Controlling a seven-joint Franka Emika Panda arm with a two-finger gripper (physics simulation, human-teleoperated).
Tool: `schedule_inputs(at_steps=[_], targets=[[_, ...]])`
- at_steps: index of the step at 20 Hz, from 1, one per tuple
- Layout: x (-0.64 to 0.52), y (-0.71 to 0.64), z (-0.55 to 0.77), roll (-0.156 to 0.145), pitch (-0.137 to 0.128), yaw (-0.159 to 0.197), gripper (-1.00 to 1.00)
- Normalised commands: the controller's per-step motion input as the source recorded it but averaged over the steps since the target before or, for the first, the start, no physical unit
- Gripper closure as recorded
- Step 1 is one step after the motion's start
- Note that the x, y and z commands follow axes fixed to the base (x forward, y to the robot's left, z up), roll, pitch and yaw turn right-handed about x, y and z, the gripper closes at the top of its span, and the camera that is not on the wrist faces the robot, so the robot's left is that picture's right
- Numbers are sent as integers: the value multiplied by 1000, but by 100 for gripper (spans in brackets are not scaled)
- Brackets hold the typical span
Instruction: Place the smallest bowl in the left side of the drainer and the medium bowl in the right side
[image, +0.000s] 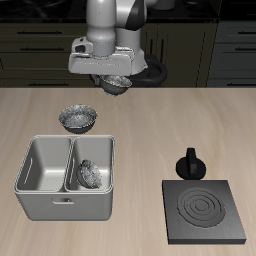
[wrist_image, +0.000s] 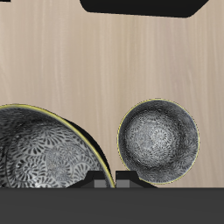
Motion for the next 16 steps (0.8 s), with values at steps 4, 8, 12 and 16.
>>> schedule_inputs(at_steps=[4, 8, 12, 16], targets=[[-11, -117, 827, -10, -51, -7, 100], [26, -208, 586, -47, -39, -52, 100], [55, -205, 449, -10, -28, -22, 100], [133, -190, 40, 1, 25, 22, 100]])
